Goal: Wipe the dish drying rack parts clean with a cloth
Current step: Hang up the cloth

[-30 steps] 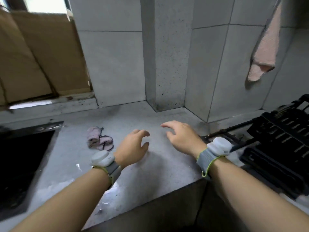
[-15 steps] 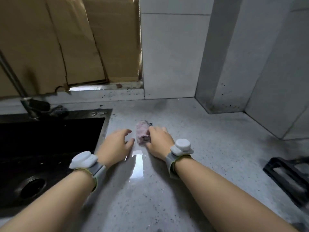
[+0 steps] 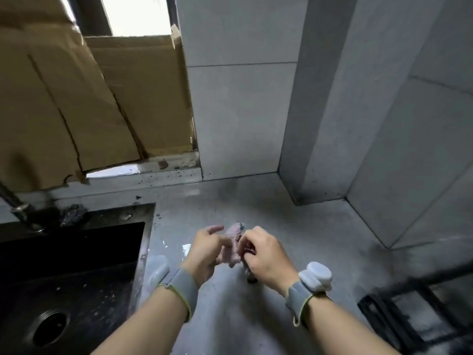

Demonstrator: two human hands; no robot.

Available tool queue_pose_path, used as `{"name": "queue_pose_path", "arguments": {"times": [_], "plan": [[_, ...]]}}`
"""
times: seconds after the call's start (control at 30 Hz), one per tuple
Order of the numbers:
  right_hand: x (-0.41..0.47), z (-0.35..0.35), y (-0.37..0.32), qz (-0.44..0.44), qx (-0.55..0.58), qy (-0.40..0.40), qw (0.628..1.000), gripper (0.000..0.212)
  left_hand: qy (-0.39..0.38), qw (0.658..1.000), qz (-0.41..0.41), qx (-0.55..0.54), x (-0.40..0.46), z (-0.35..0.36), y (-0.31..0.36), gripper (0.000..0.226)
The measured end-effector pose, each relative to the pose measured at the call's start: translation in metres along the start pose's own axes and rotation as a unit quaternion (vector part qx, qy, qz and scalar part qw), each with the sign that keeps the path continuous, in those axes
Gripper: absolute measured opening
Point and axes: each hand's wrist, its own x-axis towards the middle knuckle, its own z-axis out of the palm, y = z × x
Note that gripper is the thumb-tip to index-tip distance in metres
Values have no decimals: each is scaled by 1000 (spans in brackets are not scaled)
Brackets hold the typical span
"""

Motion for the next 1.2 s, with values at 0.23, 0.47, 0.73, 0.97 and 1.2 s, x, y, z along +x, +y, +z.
{"name": "queue_pose_path", "arguments": {"times": [0.23, 0.47, 0.73, 0.97, 1.2], "plan": [[-18, -130, 11, 55, 208, 90, 972, 9, -103, 987, 113, 42, -73, 76, 56, 58], [-10, -210, 8, 23, 254, 120, 960, 18, -126, 966, 186, 126, -105, 147, 93, 51], [10, -224, -4, 46, 248, 158, 955, 14, -167, 951, 224, 131, -101, 162, 130, 25], [23, -227, -33, 5, 261, 144, 954, 26, -172, 958, 221, 59, -86, 145, 160, 11], [31, -230, -55, 34, 356, 113, 927, 18, -169, 931, 311, 85, -72, 128, 183, 11]]}}
